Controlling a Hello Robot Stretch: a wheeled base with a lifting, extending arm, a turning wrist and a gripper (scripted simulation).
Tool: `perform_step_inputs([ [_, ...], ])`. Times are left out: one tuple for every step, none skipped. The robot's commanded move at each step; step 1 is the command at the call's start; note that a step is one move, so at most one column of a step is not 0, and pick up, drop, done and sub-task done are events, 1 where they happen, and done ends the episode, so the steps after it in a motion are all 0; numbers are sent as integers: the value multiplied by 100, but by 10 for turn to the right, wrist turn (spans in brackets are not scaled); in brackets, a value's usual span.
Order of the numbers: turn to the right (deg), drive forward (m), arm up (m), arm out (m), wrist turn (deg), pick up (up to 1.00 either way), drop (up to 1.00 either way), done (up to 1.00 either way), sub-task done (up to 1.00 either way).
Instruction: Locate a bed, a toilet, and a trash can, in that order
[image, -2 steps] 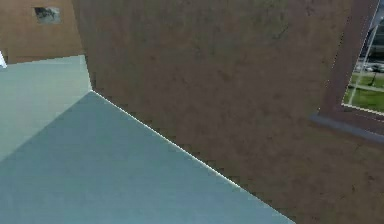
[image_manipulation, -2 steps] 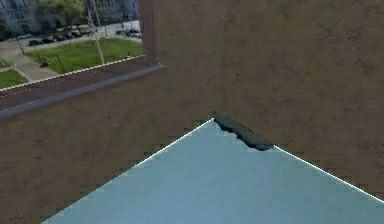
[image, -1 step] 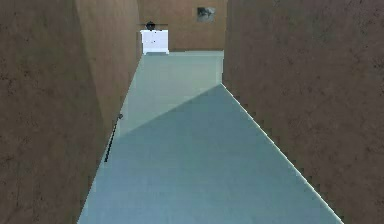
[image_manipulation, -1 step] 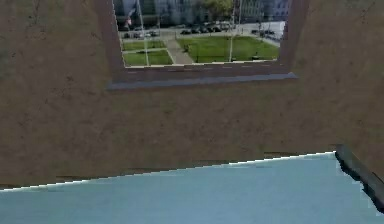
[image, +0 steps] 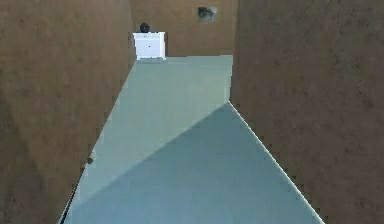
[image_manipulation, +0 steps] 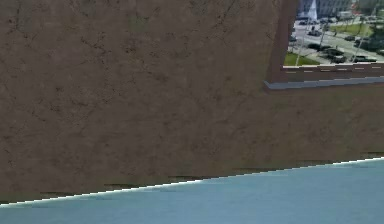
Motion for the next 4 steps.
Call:
perform_step_inputs([
  [-30, 0, 0, 0, 0, 0, 0, 0, 0],
  [0, 100, 0, 0, 0, 0, 0, 0, 0],
  [0, 100, 0, 0, 0, 0, 0, 0, 0],
  [0, 100, 0, 0, 0, 0, 0, 0, 0],
])
